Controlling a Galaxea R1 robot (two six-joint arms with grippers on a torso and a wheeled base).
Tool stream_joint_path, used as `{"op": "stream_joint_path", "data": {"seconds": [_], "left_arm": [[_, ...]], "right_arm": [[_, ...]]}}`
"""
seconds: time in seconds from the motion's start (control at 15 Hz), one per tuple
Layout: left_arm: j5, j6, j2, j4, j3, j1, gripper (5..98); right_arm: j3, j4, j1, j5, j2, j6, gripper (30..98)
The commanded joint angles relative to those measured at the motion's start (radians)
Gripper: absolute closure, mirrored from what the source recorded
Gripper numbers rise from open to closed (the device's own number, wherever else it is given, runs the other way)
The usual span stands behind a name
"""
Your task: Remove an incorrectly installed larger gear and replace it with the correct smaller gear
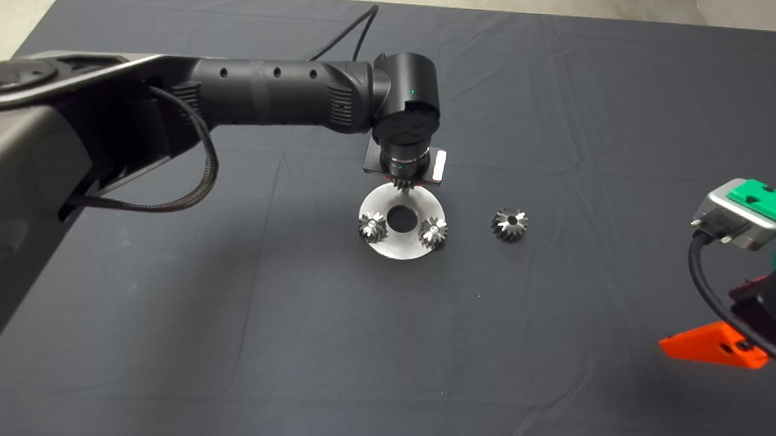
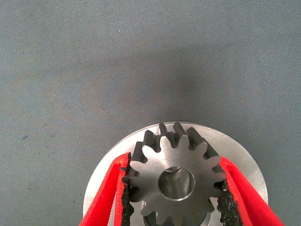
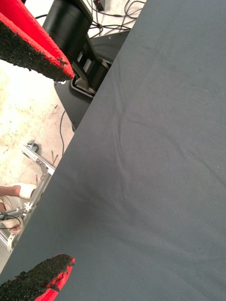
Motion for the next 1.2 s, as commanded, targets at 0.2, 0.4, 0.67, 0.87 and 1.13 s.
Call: {"op": "stream_joint_path", "data": {"seconds": [0.2,0.4,0.67,0.87,1.13], "left_arm": [[0.029,-0.002,-0.003,0.030,0.007,-0.015,68.3],[0.029,-0.009,-0.003,0.029,0.024,-0.044,68.3],[0.035,-0.010,-0.002,0.026,0.022,-0.083,68.3],[0.036,-0.010,-0.003,0.026,0.022,-0.083,68.3],[0.033,-0.010,0.000,0.026,0.024,-0.077,68.3]], "right_arm": [[0.005,0.029,0.020,0.002,0.003,0.004,31.6],[0.005,0.028,0.020,0.003,0.004,0.004,31.6],[0.005,0.029,0.020,0.002,0.004,0.004,31.6],[0.005,0.028,0.021,0.003,0.007,0.004,31.6],[0.005,0.029,0.020,0.003,0.004,0.006,31.6]]}}
